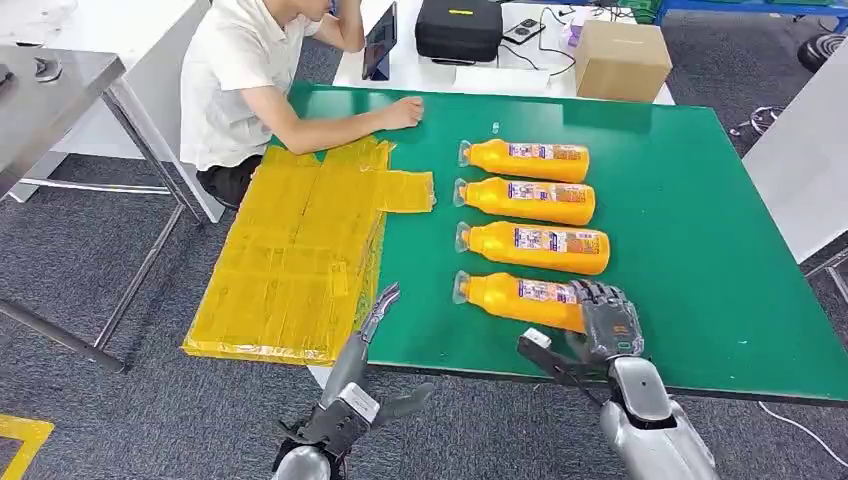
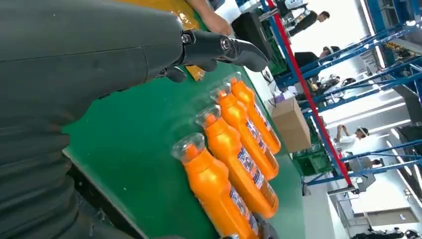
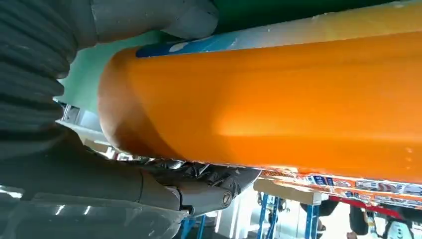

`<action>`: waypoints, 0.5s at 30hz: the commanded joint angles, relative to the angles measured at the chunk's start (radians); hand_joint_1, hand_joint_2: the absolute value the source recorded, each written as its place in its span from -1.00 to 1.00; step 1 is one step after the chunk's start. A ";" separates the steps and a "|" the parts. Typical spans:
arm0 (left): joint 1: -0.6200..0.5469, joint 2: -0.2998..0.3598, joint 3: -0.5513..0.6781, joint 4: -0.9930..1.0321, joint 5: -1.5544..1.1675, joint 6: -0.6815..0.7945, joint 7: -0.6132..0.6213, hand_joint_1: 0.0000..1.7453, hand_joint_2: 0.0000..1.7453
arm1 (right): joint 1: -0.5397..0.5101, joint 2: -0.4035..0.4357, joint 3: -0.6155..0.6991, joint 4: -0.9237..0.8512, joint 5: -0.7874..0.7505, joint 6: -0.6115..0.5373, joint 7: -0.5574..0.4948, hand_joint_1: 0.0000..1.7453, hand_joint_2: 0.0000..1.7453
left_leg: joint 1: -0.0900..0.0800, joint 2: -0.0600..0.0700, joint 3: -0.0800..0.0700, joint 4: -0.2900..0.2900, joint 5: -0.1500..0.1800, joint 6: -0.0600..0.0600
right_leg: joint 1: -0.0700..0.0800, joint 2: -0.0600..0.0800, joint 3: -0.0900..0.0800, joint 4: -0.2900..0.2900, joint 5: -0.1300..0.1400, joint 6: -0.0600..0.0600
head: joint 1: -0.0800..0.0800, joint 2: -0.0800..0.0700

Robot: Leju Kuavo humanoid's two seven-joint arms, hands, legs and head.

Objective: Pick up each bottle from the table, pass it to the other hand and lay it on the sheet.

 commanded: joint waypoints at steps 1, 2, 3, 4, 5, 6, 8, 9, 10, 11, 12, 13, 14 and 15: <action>-0.029 0.013 -0.010 0.025 0.006 -0.008 0.007 -1.00 1.00 | 0.048 0.026 -0.055 0.113 -0.156 0.073 -0.122 1.00 1.00 | 0.002 -0.004 0.003 -0.002 0.001 -0.001 | 0.002 -0.004 0.004 -0.003 0.000 -0.002 | 0.000 0.000; -0.025 0.006 0.003 0.020 0.026 0.002 -0.004 -1.00 1.00 | 0.072 0.069 -0.125 0.063 -0.357 0.145 -0.265 1.00 1.00 | 0.002 -0.004 0.003 -0.001 0.000 -0.001 | 0.002 -0.004 0.004 -0.003 0.000 -0.002 | 0.000 0.000; -0.026 0.007 0.003 0.020 0.026 0.002 -0.004 -1.00 1.00 | 0.073 0.075 -0.119 0.059 -0.354 0.145 -0.263 1.00 1.00 | 0.001 -0.003 0.003 -0.001 0.000 -0.001 | 0.001 -0.002 0.004 -0.002 0.000 -0.001 | 0.000 0.000; -0.026 0.008 0.002 0.019 0.028 0.001 -0.004 -1.00 1.00 | 0.081 0.074 -0.115 0.038 -0.359 0.149 -0.257 1.00 1.00 | 0.002 -0.003 0.004 -0.001 0.000 -0.001 | 0.002 -0.003 0.005 -0.003 0.000 -0.002 | 0.000 0.000; -0.026 0.008 0.002 0.019 0.028 0.001 -0.004 -1.00 1.00 | 0.081 0.074 -0.115 0.038 -0.359 0.149 -0.257 1.00 1.00 | 0.002 -0.002 0.004 -0.001 0.000 -0.001 | 0.002 -0.002 0.004 -0.003 0.000 -0.002 | 0.000 0.000; -0.026 0.008 0.002 0.019 0.028 0.001 -0.004 -1.00 1.00 | 0.081 0.074 -0.115 0.038 -0.359 0.149 -0.257 1.00 1.00 | 0.002 -0.002 0.004 -0.001 0.000 -0.001 | 0.002 -0.001 0.005 -0.002 0.000 -0.001 | 0.000 0.000; -0.026 0.008 0.002 0.019 0.028 0.001 -0.004 -1.00 1.00 | 0.081 0.074 -0.115 0.038 -0.359 0.149 -0.257 1.00 1.00 | 0.002 0.000 0.005 -0.002 -0.001 -0.001 | 0.002 0.000 0.005 -0.003 0.000 -0.002 | 0.000 0.000; -0.026 0.008 0.002 0.019 0.028 0.001 -0.004 -1.00 1.00 | 0.081 0.074 -0.115 0.038 -0.359 0.149 -0.257 1.00 1.00 | 0.002 0.001 0.006 -0.001 -0.001 -0.001 | 0.002 0.002 0.006 -0.003 0.000 -0.002 | 0.000 0.000; -0.026 0.008 0.002 0.019 0.028 0.001 -0.004 -1.00 1.00 | 0.081 0.074 -0.115 0.038 -0.359 0.149 -0.257 1.00 1.00 | 0.002 0.002 0.006 -0.002 -0.001 -0.002 | 0.003 0.002 0.006 -0.003 0.001 -0.003 | 0.000 0.000; -0.023 0.003 0.010 0.016 0.043 0.005 -0.007 -1.00 1.00 | 0.087 0.084 -0.132 0.021 -0.410 0.170 -0.281 1.00 1.00 | 0.002 0.003 0.007 -0.002 -0.002 -0.002 | 0.003 0.004 0.005 -0.003 0.001 -0.003 | 0.000 0.000; -0.018 -0.008 0.026 0.012 0.080 0.013 -0.017 -1.00 1.00 | 0.100 0.098 -0.146 -0.018 -0.468 0.174 -0.316 1.00 1.00 | 0.002 0.003 0.008 -0.001 -0.002 -0.001 | 0.003 0.004 0.006 -0.002 0.000 -0.002 | 0.000 0.000; -0.015 -0.020 0.042 0.009 0.125 0.023 -0.022 -1.00 1.00 | 0.113 0.116 -0.157 -0.061 -0.508 0.152 -0.340 1.00 1.00 | 0.002 0.002 0.007 -0.002 -0.002 -0.002 | 0.003 0.003 0.006 -0.003 0.000 -0.003 | 0.000 0.000; -0.018 -0.021 0.039 0.011 0.157 0.028 -0.021 -1.00 1.00 | 0.122 0.127 -0.152 -0.101 -0.528 0.143 -0.340 1.00 1.00 | 0.002 0.003 0.008 -0.001 -0.002 -0.002 | 0.003 0.004 0.006 -0.002 0.000 -0.002 | 0.000 0.000; -0.016 -0.033 0.051 0.016 0.245 0.026 -0.009 -1.00 1.00 | 0.135 0.155 -0.152 -0.165 -0.569 0.104 -0.363 1.00 1.00 | 0.003 0.003 0.007 -0.001 -0.002 -0.002 | 0.004 0.004 0.005 -0.002 0.001 -0.003 | 0.000 0.000</action>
